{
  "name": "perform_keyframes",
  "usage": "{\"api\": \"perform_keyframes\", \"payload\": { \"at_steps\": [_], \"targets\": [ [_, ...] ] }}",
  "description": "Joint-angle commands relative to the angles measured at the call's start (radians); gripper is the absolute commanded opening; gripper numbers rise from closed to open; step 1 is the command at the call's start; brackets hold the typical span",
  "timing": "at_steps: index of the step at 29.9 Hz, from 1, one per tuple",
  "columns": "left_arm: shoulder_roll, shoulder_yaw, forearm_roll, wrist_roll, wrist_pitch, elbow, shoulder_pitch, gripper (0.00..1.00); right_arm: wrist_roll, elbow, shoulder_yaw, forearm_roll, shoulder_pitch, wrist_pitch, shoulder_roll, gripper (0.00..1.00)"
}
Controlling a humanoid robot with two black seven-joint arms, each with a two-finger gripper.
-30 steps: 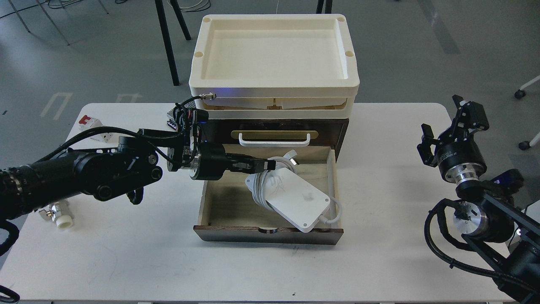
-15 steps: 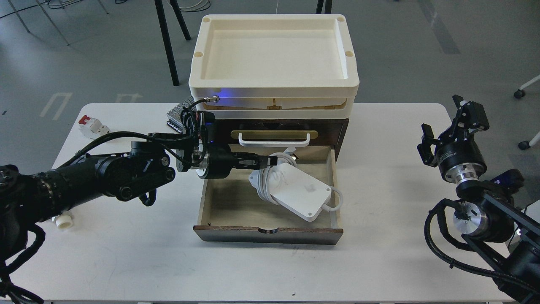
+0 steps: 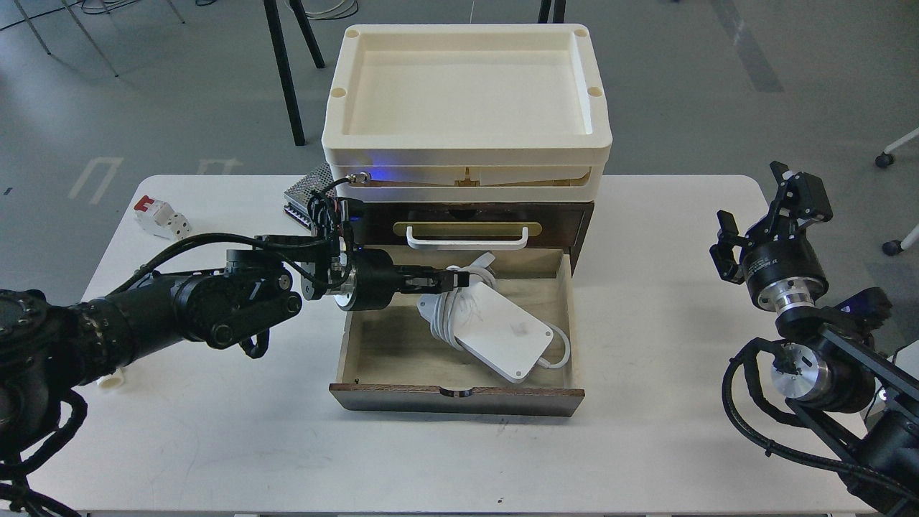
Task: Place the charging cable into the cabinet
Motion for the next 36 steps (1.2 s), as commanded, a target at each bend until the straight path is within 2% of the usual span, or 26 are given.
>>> {"api": "perform_keyframes", "payload": {
  "at_steps": [1, 8, 12, 19, 26, 32, 36],
  "targets": [
    [0.001, -0.001, -0.003, 0.0, -0.001, -0.001, 0.002, 0.55, 0.0, 0.0, 0.0, 0.0, 0.0, -0.001, 0.0, 0.99],
    [0.012, -0.005, -0.003, 0.0, -0.001, -0.013, 0.002, 0.63, 0.0, 0.0, 0.0, 0.0, 0.0, -0.001, 0.0, 0.99],
    [0.023, -0.005, -0.004, 0.0, -0.003, -0.02, -0.001, 0.64, 0.0, 0.0, 0.0, 0.0, 0.0, -0.001, 0.0, 0.99],
    [0.136, -0.005, -0.006, 0.0, -0.003, -0.14, -0.001, 0.65, 0.0, 0.0, 0.0, 0.0, 0.0, -0.001, 0.0, 0.99],
    [0.239, -0.008, -0.014, 0.0, -0.006, -0.152, 0.004, 0.68, 0.0, 0.0, 0.0, 0.0, 0.0, -0.001, 0.0, 0.99],
    [0.389, -0.129, -0.05, 0.0, -0.015, -0.208, 0.074, 0.75, 0.0, 0.0, 0.0, 0.0, 0.0, -0.001, 0.0, 0.99],
    [0.461, -0.24, -0.079, 0.0, -0.015, -0.212, 0.168, 0.82, 0.0, 0.0, 0.0, 0.0, 0.0, 0.0, 0.0, 0.99]
  ]
}}
